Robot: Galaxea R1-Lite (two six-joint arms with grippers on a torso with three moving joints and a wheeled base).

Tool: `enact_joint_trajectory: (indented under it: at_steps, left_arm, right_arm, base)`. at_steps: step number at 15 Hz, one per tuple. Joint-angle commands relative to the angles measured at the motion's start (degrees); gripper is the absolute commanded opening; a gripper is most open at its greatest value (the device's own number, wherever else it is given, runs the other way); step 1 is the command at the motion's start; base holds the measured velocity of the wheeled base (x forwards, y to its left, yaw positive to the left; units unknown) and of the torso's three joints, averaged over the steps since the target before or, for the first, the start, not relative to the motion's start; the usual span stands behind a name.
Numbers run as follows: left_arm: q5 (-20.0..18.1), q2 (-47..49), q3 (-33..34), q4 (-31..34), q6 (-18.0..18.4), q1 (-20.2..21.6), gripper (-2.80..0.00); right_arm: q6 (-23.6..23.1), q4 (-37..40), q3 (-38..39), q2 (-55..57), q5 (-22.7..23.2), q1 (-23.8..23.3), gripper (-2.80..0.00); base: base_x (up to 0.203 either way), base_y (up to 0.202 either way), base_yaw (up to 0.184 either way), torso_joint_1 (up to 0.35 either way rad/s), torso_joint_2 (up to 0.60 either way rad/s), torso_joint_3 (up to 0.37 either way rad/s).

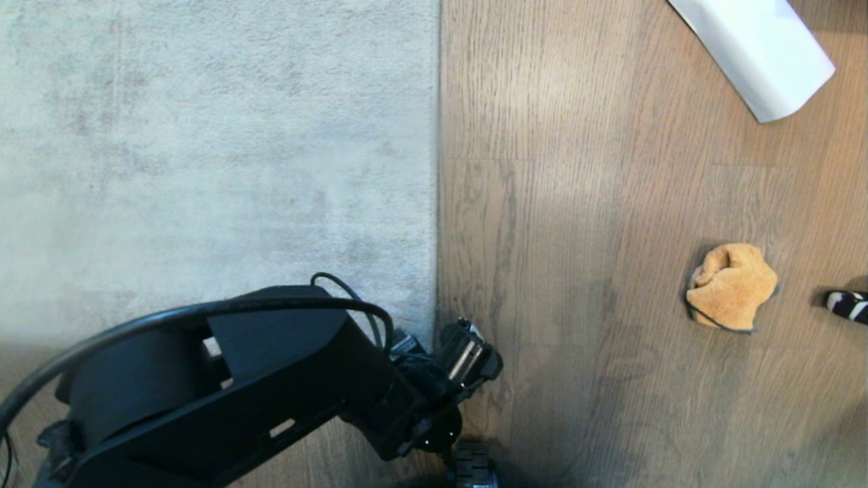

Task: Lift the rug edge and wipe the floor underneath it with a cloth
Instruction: Lift up the carpet

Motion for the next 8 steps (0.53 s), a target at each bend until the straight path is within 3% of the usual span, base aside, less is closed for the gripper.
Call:
enact_joint_trajectory:
  at_steps: [1, 3, 8]
  left_arm:
    - [0.21, 0.3, -0.11, -2.37, 1.87, 0.15, 0.0]
    - [0.21, 0.77, -0.18, -4.41, 3.89, 0.16, 0.0]
    - [1.91, 1.04, -0.09, -5.93, 3.94, 0.16, 0.0]
  right_arm:
    - [-0.03, -0.05, 0.0, -0.02, 0.02, 0.0, -2.8]
    - [-0.03, -0.05, 0.0, -0.02, 0.02, 0.0, -2.8]
    - [-0.03, -0.05, 0.0, -0.02, 0.02, -0.08, -2.8]
  base:
    - [0.0, 0.0, 0.0, 0.0, 0.0, 0.0]
    - [0.0, 0.0, 0.0, 0.0, 0.0, 0.0]
    - [0.0, 0.0, 0.0, 0.0, 0.0, 0.0]
